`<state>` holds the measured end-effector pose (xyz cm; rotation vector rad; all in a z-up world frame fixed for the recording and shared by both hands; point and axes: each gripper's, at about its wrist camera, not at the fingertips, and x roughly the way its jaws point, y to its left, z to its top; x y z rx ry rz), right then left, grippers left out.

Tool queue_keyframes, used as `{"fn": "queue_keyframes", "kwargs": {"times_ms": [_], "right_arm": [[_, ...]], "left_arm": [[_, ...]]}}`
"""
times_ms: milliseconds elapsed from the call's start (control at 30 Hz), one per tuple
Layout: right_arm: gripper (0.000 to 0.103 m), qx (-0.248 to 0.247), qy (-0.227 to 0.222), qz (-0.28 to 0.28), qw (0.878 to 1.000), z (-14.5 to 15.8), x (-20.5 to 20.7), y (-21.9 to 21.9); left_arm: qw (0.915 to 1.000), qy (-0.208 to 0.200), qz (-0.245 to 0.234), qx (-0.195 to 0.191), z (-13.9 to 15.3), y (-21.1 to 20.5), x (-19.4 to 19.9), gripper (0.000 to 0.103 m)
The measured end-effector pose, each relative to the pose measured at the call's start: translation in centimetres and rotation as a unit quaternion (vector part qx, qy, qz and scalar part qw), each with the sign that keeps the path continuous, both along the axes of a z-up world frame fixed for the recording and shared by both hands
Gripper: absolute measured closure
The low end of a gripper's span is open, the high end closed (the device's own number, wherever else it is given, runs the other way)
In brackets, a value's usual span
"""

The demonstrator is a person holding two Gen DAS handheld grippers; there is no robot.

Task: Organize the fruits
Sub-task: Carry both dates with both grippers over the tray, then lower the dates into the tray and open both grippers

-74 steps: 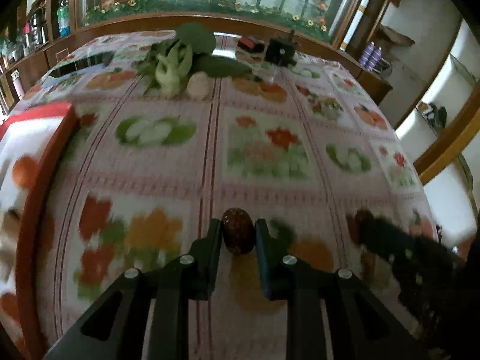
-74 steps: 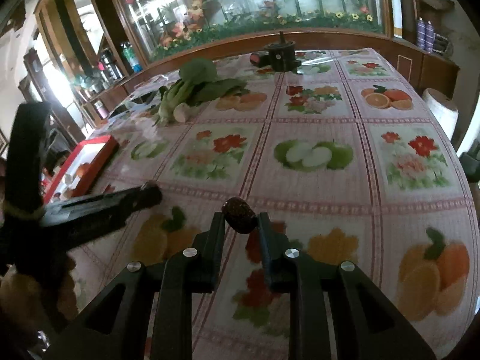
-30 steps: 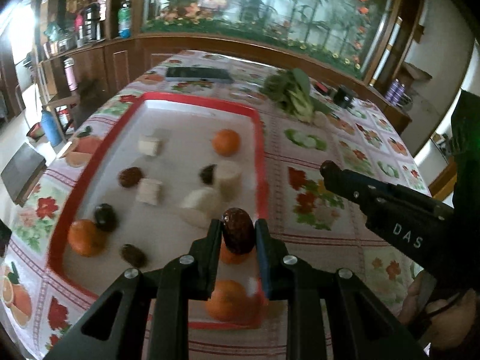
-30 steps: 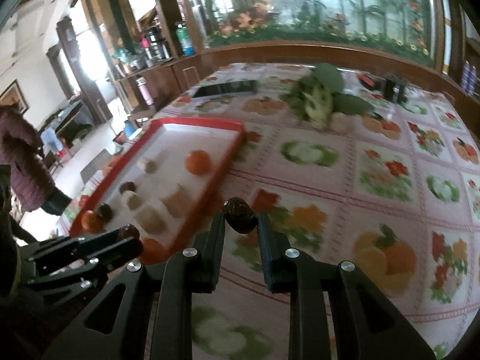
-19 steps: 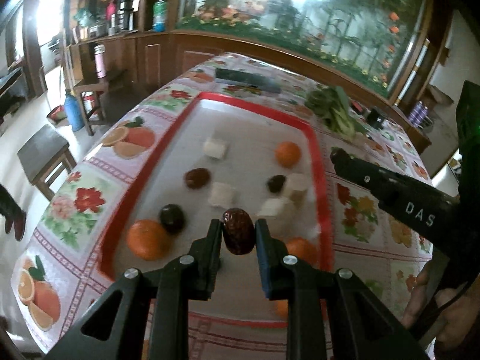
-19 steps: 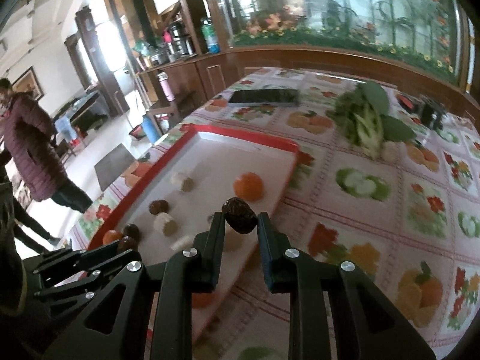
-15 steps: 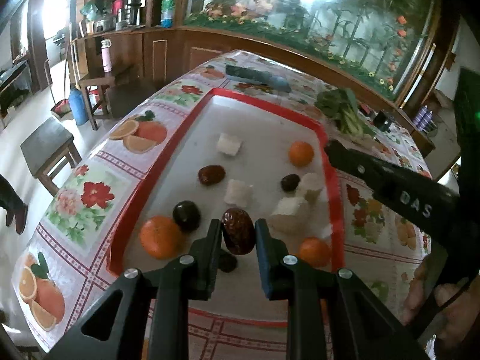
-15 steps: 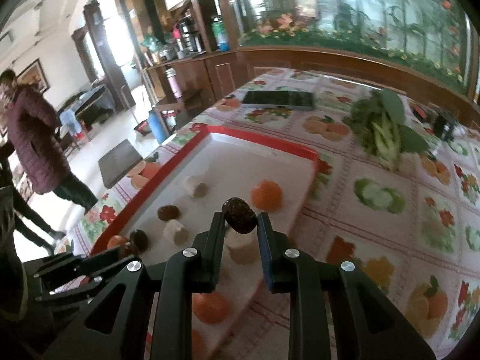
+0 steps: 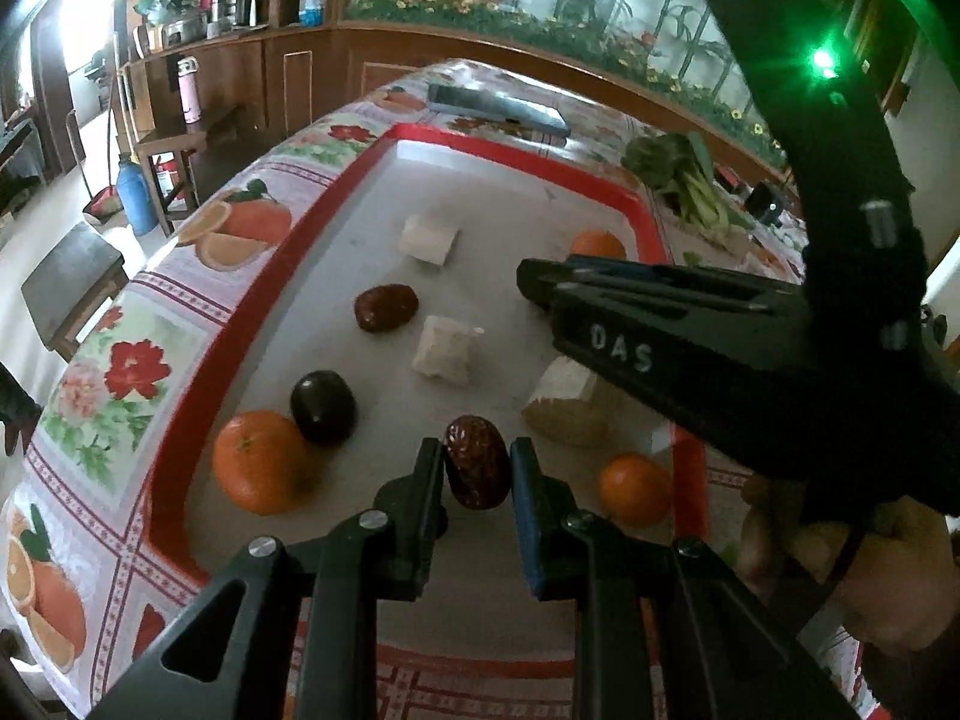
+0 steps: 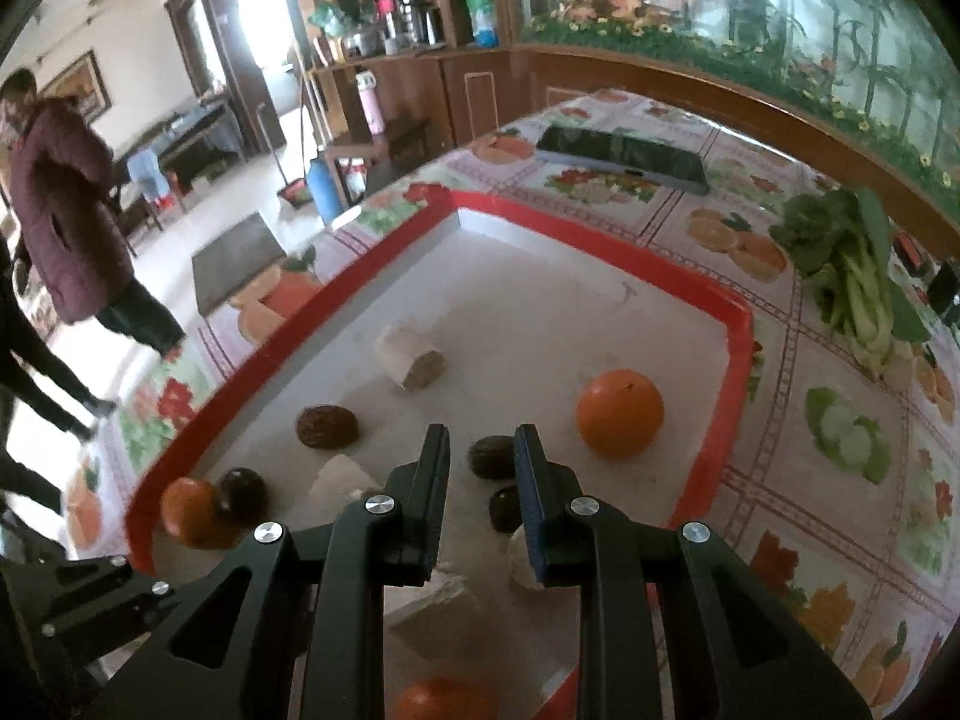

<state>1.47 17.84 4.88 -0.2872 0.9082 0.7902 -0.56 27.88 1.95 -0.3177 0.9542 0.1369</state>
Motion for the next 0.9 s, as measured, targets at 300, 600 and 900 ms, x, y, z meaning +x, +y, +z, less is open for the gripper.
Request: {"fn": "queue_keyframes", "kwargs": {"times_ms": [300,600,900], "right_arm": [[0.081,-0.015,-0.027,0.009,0.999,-0.1,0.0,0.2],[0.073,-0.026,-0.021,-0.010,0.999,-0.1,0.2,-0.7],[0.054,-0.014,-0.041,-0.031,0.999,1.8,-1.5,-2.6]], "left_arm": [[0.9999,0.014,0.003,0.001,-0.8,-0.1,0.8,0.076],[0.9996,0.013,0.002,0.023,-0.2,-0.9,0.3,0.036],[0.9992,0.006,0.013,0.036,0.8,-1.1,-0.8,0.022]]}}
